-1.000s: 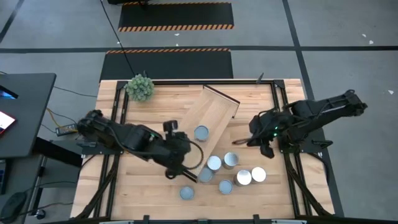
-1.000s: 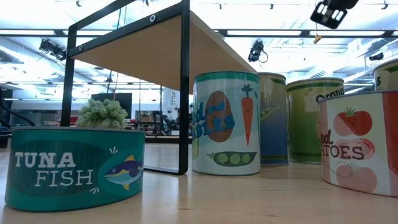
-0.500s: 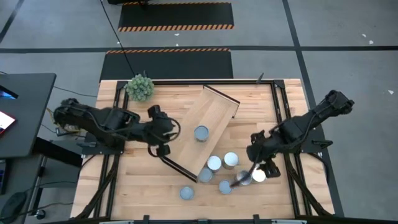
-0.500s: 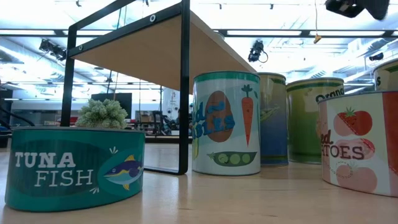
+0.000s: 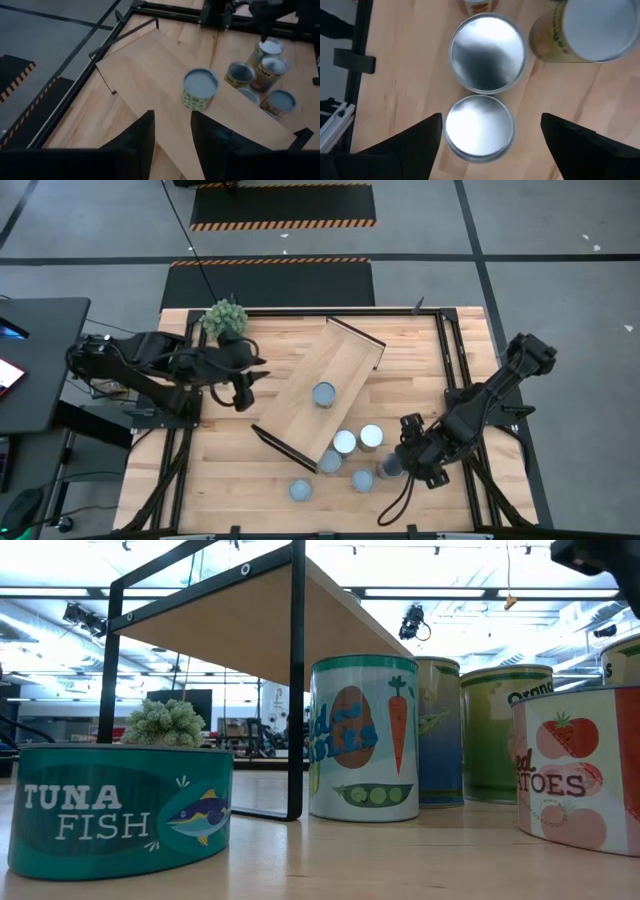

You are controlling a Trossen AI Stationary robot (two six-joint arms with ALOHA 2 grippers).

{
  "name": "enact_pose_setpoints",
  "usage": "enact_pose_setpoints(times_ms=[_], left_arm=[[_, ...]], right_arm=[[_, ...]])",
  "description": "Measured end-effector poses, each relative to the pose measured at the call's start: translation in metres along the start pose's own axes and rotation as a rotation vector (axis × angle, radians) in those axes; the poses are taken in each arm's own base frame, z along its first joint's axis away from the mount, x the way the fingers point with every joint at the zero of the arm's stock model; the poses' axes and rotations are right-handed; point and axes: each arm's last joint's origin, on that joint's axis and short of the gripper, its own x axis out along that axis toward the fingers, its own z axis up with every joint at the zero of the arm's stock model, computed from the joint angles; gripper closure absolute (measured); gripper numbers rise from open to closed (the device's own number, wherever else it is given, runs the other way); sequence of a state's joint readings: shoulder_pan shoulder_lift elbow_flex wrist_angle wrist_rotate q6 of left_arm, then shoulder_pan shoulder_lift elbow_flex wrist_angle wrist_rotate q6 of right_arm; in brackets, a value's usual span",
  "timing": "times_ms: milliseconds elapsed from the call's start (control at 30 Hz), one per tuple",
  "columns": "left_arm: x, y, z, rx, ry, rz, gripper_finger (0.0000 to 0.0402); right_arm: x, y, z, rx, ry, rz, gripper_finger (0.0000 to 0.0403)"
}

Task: Pick and place cans onto a shelf
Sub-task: Put the canned carrot on the shelf

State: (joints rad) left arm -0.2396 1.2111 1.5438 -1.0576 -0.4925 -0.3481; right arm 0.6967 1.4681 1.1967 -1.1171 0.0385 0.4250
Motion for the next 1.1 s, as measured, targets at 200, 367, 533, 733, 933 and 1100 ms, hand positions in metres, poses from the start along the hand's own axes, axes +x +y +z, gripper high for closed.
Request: enact_pose_setpoints(times_ms=[200, 367, 533, 733, 933, 1100], left_arm=[[-0.002, 0.004, 0.001, -0.009, -0.005, 0.004, 0.0269], [-0.002, 0.004, 0.0, -0.009, 0.003, -0.02, 0.0269], [-0.002, 0.003, 0.0, -0.008, 0.007, -0.024, 0.0269], [-0.002, 0.004, -0.001, -0.004, 0.014, -0.021, 0.0269], [-0.002, 0.004, -0.001, 0.009, 0.013, -0.021, 0.0269], [-0.002, 0.004, -0.001, 0.01, 0.013, -0.021, 0.0269]], right_arm=[[0.011, 0.006, 0.002, 0.0, 0.033, -0.008, 0.0056], [0.018, 0.011, 0.001, -0.008, 0.056, -0.031, 0.0052], [0.025, 0.013, 0.002, -0.013, 0.081, -0.048, 0.0052], [0.041, 0.009, -0.008, 0.014, 0.131, -0.039, 0.0052], [0.053, 0.008, -0.012, 0.012, 0.129, -0.026, 0.0052], [0.068, 0.005, -0.022, 0.009, 0.157, -0.024, 0.0054]])
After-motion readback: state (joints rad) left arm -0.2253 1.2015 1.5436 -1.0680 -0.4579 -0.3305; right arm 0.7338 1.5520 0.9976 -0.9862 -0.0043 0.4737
